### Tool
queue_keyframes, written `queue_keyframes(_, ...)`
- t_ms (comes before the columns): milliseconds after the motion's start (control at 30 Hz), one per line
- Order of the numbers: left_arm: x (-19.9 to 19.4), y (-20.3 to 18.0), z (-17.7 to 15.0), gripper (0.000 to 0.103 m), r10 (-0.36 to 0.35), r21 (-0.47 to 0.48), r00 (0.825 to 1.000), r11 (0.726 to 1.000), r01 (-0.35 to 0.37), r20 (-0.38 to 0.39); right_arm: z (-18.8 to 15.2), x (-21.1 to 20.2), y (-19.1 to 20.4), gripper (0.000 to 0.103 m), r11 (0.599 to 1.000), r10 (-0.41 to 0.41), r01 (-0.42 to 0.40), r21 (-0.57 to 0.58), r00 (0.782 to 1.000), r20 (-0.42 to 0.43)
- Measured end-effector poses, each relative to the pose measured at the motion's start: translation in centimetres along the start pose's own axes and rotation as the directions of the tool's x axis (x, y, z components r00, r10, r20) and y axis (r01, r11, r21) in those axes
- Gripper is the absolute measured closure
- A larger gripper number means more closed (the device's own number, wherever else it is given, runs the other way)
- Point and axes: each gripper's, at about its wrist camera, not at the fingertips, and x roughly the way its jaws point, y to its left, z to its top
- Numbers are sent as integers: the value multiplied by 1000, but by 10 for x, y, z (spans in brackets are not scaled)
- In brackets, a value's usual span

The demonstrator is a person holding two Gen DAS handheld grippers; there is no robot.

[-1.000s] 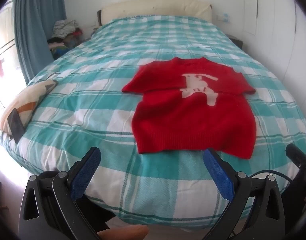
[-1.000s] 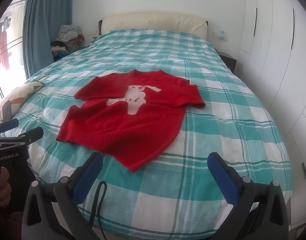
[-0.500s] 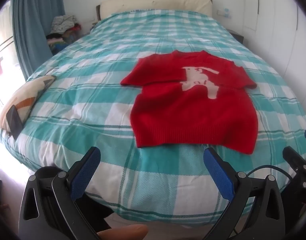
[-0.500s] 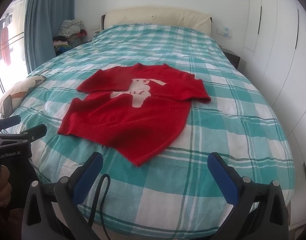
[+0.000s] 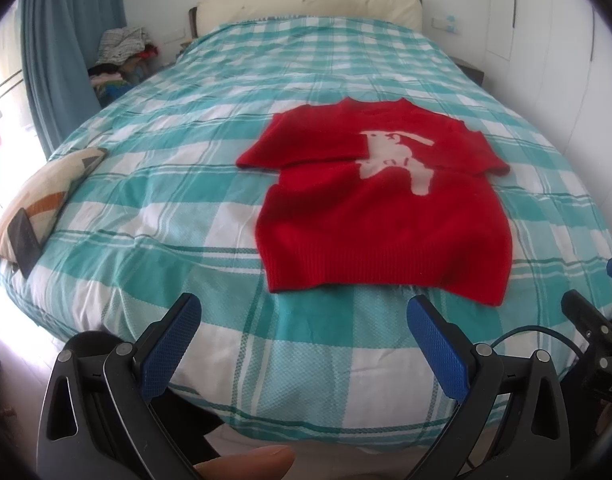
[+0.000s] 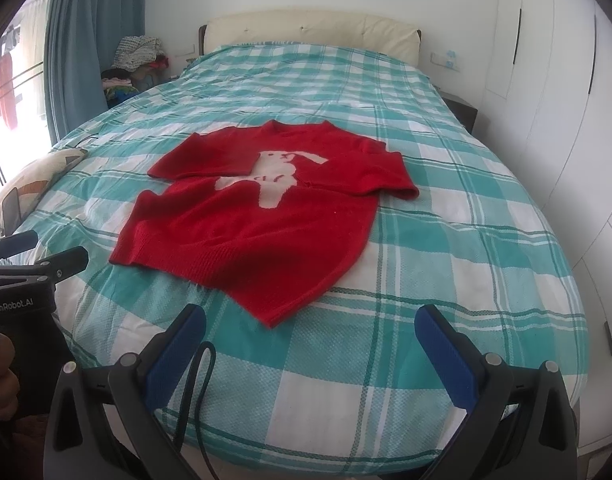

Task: Fold small clothes

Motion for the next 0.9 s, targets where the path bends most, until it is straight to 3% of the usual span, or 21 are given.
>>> queue_keyframes(333,1,-9,-1,0,-16,34,1000,999,16,-11,5,-7,-8,0,991,-132,132,7,991,9)
queue_keyframes(900,6,-9,-3,0,16,48,999,999,-14,-33,4,-4,-13,0,984,-180,180,11,984,-8)
